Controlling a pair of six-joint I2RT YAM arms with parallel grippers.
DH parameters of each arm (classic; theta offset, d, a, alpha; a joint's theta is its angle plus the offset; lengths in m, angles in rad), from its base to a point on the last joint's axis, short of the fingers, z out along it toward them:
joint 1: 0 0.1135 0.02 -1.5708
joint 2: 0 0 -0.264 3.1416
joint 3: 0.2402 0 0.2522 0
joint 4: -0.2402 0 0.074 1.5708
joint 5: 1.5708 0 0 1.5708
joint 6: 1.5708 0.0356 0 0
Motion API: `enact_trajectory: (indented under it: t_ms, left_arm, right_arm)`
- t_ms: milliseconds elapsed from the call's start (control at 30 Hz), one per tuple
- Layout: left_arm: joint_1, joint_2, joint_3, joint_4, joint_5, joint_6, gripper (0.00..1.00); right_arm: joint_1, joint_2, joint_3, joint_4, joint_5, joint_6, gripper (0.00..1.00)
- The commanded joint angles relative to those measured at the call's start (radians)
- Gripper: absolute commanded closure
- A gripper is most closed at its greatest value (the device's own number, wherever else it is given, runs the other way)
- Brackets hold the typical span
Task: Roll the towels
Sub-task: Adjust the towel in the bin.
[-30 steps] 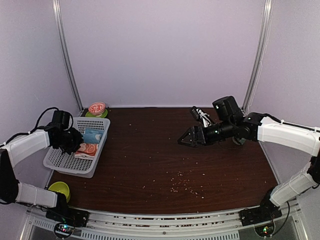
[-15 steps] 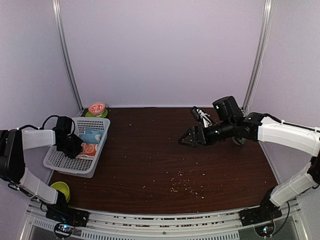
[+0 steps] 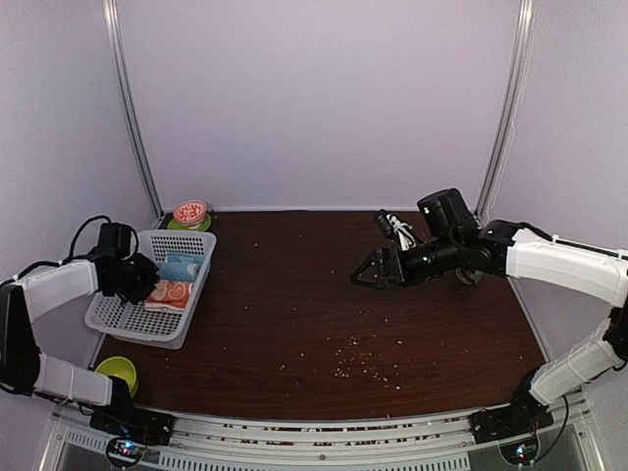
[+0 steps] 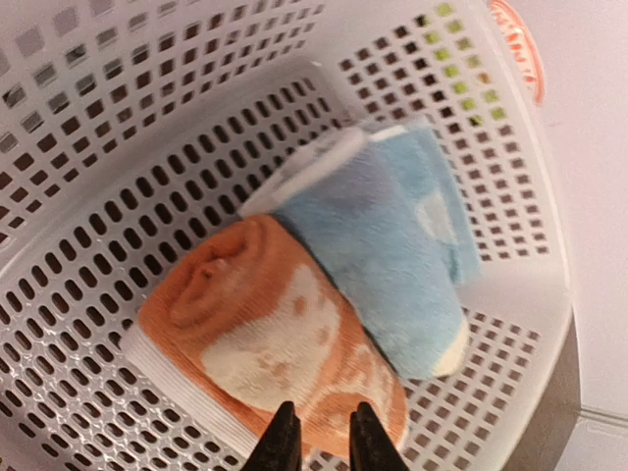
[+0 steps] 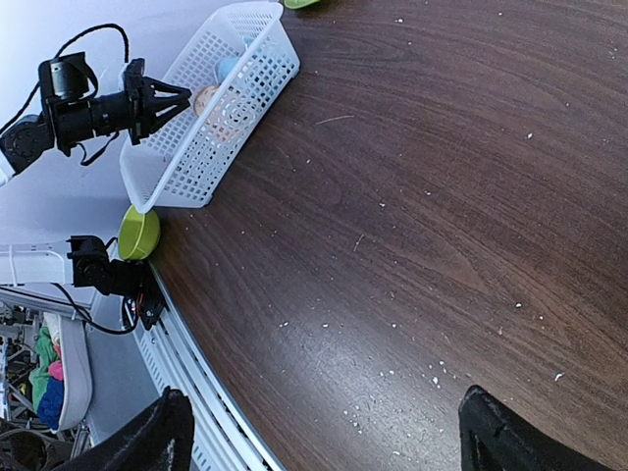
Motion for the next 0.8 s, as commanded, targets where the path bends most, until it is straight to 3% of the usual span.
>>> enact_trajectory:
  t_ms: [0,267,767]
  left_arm:
    - [-0.072,-0.071,0.037,-0.038,-0.028,0.044,0.80]
    - [-0.175,0.050,0.078,-0.040,-0.054,0.078,0.83]
    - [-0.232,0.271,0.055,0.065,-0.003,0.089,0.85]
  right_arm:
    - [-0.007,-0.022,0.037,-0.021,0.023,-0.005,0.06]
    - [-0.006,-0.049,0.026,-0.020,0.042,0.005,0.07]
    - [-0.006,-0.092,-0.011,-0.021,0.070,0.020,0.07]
